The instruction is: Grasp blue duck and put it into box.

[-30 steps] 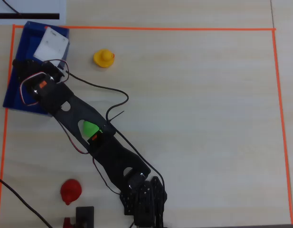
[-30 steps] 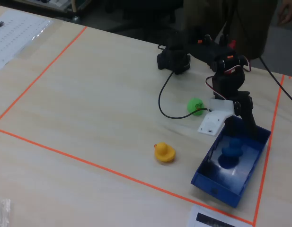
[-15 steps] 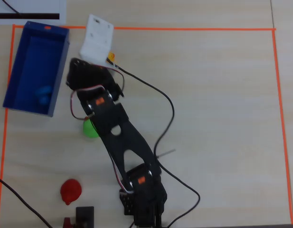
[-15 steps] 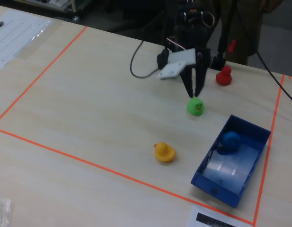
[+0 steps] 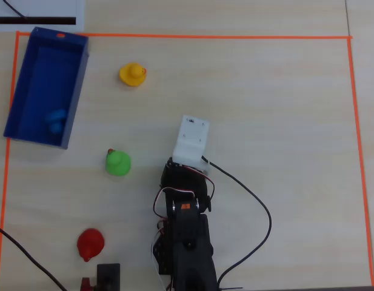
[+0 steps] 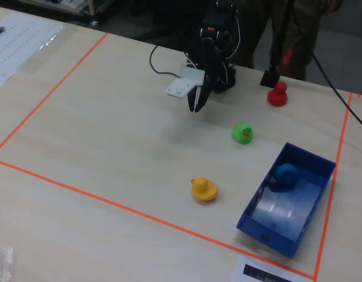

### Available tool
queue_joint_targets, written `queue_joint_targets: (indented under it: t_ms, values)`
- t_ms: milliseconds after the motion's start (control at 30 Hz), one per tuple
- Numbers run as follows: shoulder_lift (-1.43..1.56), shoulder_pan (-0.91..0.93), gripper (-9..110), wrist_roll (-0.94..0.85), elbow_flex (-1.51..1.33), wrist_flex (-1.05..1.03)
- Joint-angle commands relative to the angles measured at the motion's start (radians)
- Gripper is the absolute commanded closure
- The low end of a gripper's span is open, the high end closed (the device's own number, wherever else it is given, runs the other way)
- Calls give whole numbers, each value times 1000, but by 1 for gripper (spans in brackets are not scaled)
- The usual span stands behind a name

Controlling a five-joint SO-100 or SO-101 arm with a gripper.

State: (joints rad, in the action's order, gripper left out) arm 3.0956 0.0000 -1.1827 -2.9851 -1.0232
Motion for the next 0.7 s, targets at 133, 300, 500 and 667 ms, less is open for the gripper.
queue_joint_targets:
  t_ms: [133,300,500,667]
  values:
    - [216,-23,101,-32,-124,-272]
    - [216,2,101,-17,-124,-279]
    - [216,-54,91,-20,-124,-279]
    - [216,-54,91,-20,-124,-279]
